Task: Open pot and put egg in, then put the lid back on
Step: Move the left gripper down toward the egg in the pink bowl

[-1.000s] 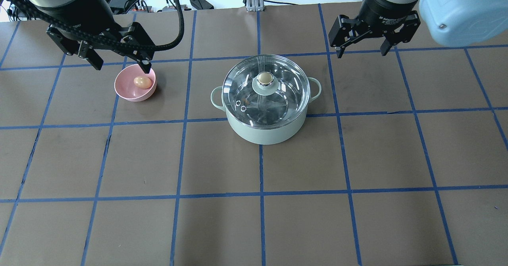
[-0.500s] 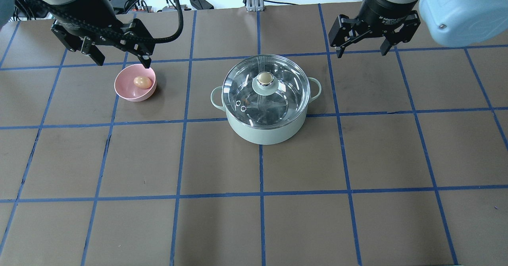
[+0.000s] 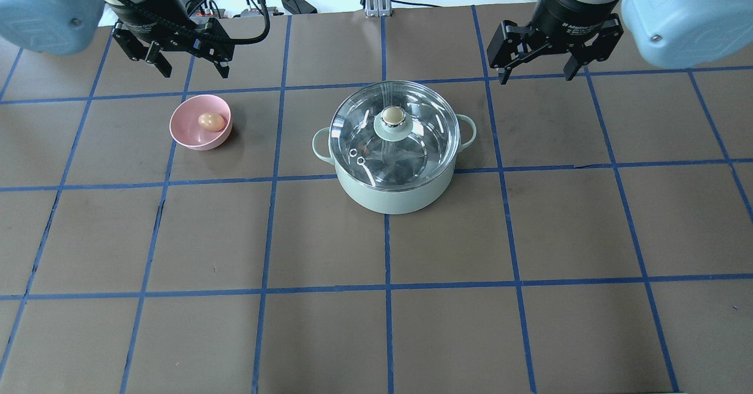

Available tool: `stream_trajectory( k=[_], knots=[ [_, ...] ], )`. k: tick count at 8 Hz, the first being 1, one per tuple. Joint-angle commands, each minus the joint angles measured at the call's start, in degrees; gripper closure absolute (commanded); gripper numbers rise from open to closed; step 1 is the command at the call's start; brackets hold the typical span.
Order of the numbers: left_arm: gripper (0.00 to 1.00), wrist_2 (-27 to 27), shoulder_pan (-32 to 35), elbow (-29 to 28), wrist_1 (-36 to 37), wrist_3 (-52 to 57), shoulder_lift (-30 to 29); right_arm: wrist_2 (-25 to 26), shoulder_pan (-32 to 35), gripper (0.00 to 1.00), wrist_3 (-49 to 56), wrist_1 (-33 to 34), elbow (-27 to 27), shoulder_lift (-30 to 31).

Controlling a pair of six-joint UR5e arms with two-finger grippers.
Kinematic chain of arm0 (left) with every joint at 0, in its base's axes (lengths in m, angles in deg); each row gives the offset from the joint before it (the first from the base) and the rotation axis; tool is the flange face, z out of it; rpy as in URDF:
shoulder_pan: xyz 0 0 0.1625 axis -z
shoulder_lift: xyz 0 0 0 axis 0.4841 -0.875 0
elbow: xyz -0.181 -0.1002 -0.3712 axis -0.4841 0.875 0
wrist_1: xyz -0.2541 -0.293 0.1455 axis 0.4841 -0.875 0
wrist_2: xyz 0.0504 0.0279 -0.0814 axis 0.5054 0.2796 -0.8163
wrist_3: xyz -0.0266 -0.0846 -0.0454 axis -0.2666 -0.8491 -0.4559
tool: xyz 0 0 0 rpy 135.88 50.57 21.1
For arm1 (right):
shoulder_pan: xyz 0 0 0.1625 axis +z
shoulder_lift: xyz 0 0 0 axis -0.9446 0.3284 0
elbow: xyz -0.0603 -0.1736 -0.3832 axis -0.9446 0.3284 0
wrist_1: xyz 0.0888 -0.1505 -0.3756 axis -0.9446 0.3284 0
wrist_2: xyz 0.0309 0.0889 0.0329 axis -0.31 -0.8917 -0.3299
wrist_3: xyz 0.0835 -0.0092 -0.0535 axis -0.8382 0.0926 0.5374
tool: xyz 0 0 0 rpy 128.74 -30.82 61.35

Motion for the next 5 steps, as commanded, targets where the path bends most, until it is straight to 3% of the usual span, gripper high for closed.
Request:
stream_trajectory(
  k=[1, 4, 5],
  knots=[
    [0.0, 0.1, -0.9, 0.0, 9.7, 2.5, -7.2, -0.2, 0.0, 0.0, -0.7, 0.4, 0.7, 0.8],
    [0.0, -0.2, -6.4, 0.0, 11.5, 6.5, -13.0, -2.1, -0.7, 0.0, -0.7, 1.8, 0.8, 0.7],
    [0.0, -0.2, -7.3, 0.0, 15.7, 8.3, -15.8, -1.3, -0.6, 0.0, -0.5, 2.5, 0.8, 0.8]
  ],
)
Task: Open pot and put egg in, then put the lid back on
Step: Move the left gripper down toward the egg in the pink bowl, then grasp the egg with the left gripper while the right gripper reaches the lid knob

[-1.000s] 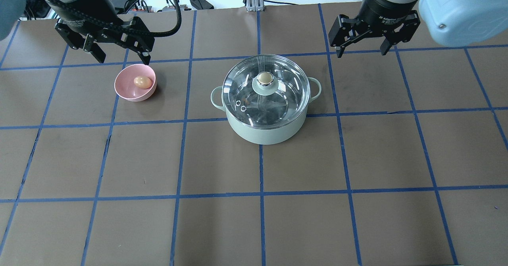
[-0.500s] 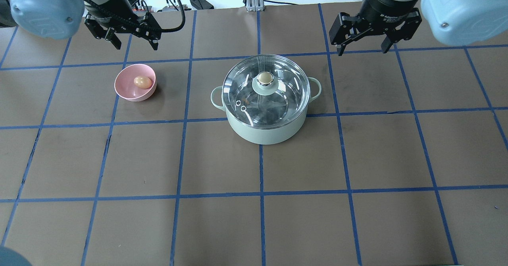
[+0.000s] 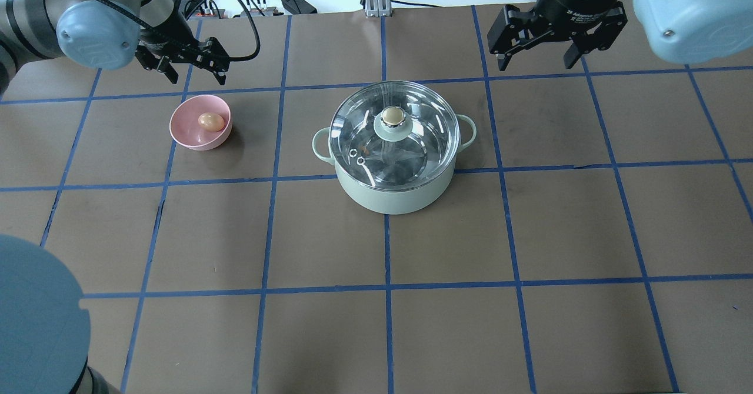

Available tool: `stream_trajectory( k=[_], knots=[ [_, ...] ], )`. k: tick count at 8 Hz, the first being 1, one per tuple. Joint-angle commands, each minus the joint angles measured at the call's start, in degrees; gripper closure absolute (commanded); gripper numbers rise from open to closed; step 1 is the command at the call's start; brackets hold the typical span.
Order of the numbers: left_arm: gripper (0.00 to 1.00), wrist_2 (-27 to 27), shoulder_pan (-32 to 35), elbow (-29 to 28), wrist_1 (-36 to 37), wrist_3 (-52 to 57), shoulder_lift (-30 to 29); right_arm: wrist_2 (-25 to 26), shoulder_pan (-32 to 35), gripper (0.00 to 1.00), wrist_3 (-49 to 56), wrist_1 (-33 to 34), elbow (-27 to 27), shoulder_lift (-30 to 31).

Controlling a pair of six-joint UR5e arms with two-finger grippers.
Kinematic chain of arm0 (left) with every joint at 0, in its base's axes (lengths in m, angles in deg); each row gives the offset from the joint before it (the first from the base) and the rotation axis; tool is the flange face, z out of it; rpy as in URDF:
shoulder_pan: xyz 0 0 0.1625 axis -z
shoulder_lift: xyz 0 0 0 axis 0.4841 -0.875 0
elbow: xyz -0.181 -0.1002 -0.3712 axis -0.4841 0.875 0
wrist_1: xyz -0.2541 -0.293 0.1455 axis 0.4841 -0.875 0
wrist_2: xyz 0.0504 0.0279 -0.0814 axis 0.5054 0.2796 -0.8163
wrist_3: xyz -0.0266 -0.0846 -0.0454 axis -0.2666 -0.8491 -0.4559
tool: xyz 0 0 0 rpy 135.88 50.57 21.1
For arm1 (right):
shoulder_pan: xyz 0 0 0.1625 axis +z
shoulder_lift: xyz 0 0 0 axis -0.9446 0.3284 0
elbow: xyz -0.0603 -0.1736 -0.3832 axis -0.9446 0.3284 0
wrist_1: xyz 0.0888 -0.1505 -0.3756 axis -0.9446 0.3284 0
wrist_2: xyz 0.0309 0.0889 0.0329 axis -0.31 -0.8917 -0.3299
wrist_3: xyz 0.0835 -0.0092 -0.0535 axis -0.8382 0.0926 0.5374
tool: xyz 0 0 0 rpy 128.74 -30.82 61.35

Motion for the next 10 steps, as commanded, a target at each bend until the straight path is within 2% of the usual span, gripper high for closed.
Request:
stream_trajectory(
  k=[1, 3, 6, 10],
  knots=[
    [0.0, 0.1, -2.7, 0.0, 5.9, 3.5, -6.5, 1.3, 0.5, 0.0, 0.0, 1.2, 0.2, 0.6],
    [0.0, 0.2, -3.1, 0.1, 6.3, 3.5, -8.5, 1.5, 3.2, 0.0, -0.4, 1.7, 0.2, -0.4],
    [0.0, 0.2, -4.9, 0.7, 6.3, 3.6, -10.3, 3.8, 8.6, 0.0, -8.1, 5.1, 3.3, -3.5],
    [0.0, 0.2, -4.8, 1.7, 5.9, 2.8, -10.7, 3.1, 16.1, 0.0, -17.8, 15.9, 3.2, -12.6]
  ],
)
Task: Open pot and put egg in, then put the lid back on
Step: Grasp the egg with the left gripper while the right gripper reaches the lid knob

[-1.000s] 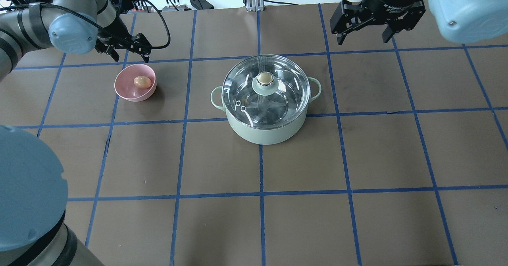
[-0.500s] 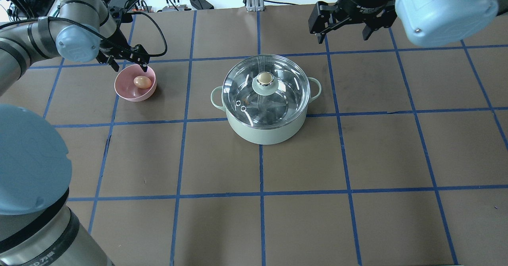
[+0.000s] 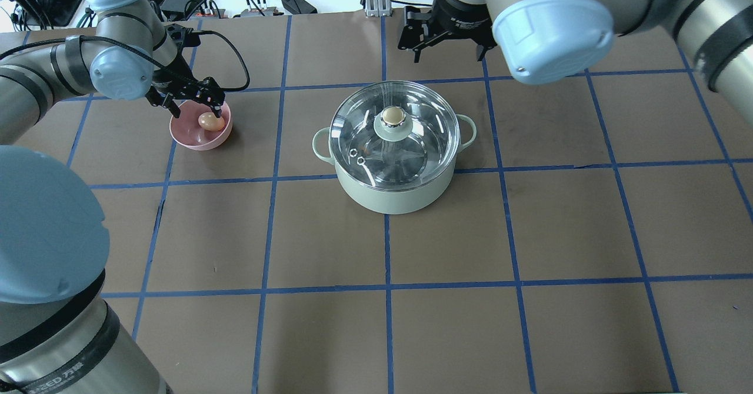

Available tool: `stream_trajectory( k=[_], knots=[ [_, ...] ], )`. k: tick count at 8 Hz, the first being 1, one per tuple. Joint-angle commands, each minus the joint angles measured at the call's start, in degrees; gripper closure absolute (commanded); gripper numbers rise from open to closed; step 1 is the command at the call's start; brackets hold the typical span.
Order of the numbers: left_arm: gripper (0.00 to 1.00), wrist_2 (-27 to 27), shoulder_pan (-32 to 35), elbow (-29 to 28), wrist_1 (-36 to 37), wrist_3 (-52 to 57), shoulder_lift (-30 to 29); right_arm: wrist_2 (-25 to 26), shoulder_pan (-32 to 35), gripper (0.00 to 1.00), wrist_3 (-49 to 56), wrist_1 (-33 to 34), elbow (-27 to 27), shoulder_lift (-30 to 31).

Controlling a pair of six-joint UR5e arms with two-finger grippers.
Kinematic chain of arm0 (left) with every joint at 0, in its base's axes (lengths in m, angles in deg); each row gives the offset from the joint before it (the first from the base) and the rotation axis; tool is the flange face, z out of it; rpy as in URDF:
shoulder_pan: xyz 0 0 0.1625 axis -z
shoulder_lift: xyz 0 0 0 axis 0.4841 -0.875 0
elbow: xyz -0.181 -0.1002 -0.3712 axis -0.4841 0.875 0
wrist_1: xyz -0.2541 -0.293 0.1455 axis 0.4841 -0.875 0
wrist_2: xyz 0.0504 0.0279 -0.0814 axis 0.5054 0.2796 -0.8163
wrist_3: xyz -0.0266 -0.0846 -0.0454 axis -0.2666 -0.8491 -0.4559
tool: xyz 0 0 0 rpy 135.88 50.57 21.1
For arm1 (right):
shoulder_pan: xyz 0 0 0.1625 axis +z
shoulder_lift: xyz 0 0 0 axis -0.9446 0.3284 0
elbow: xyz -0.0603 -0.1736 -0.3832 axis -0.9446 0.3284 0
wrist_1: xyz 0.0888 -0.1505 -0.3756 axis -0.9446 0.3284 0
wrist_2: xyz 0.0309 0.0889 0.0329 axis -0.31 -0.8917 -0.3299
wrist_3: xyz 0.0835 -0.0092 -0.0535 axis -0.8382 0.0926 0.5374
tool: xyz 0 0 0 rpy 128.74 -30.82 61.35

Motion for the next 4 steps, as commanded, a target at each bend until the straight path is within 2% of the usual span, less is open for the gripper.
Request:
stream_trajectory(
  k=[1, 4],
  knots=[
    [0.0, 0.0, 0.0, 0.3, -0.1, -0.2, -0.2, -0.2, 5.1, 0.0, -6.9, 6.3, 0.0, -7.2],
    [0.0, -0.1, 0.0, 0.2, 1.2, -0.1, -0.3, -0.3, 6.2, 0.0, -9.3, 5.7, -0.7, -9.3]
  ],
)
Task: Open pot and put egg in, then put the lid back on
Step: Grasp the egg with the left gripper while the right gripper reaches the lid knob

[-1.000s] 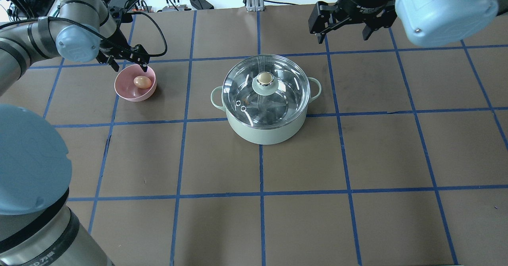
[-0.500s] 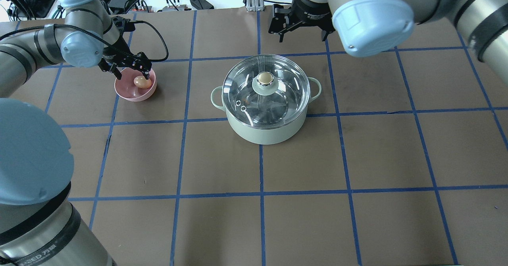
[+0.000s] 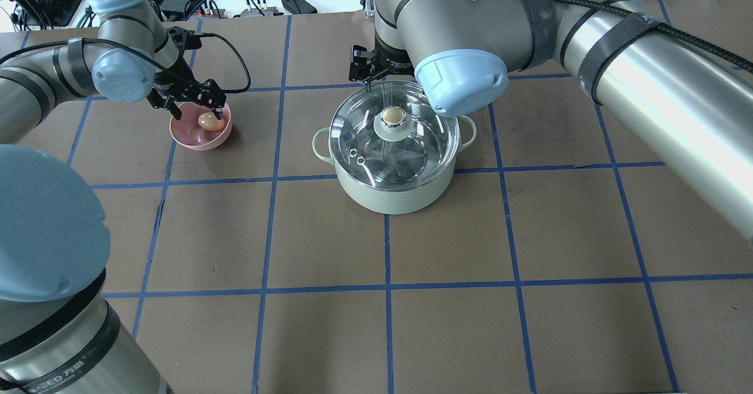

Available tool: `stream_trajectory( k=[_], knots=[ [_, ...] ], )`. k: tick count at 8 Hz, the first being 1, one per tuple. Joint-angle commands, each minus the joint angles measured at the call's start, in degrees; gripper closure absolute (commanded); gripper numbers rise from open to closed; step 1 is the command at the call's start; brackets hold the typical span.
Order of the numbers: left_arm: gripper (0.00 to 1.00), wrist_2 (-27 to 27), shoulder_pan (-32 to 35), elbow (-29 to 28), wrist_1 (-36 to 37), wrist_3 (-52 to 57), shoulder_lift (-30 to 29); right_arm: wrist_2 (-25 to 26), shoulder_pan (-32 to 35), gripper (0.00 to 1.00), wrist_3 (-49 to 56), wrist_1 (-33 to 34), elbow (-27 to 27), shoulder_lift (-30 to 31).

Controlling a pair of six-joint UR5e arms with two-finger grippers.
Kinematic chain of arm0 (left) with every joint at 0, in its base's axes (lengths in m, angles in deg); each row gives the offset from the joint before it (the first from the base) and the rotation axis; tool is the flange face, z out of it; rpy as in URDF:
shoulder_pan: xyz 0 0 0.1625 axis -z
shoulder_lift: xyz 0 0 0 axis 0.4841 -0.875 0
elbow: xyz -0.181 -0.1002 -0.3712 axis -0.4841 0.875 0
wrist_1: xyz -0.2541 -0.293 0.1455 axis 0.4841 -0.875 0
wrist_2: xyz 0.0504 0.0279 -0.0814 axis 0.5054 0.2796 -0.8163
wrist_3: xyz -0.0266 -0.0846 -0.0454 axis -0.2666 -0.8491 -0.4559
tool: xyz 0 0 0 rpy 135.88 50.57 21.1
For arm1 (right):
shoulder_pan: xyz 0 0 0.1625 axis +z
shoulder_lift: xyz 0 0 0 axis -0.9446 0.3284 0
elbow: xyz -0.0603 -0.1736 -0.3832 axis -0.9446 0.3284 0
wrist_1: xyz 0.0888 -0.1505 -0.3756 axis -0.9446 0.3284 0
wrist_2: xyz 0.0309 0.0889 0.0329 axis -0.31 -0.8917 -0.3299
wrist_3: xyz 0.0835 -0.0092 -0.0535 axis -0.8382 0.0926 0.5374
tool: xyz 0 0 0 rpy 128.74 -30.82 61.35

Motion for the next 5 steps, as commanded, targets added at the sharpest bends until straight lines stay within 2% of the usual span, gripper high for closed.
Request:
stream_trajectory(
  k=[1, 4, 5],
  knots=[
    [0.0, -0.4, 0.0, 0.1, 1.3, 0.0, -0.1, 0.0, 0.6, 0.0, -1.1, -0.3, -1.3, -1.5],
    [0.0, -0.4, 0.0, 0.3, 1.4, 0.1, -0.8, -0.3, 0.6, 0.0, -1.1, -0.3, -3.6, -1.7],
    [0.0, -0.4, 0.0, 0.3, 1.8, 0.2, -1.0, -0.2, 0.6, 0.05, -0.4, 0.1, -3.6, -1.7]
  ],
)
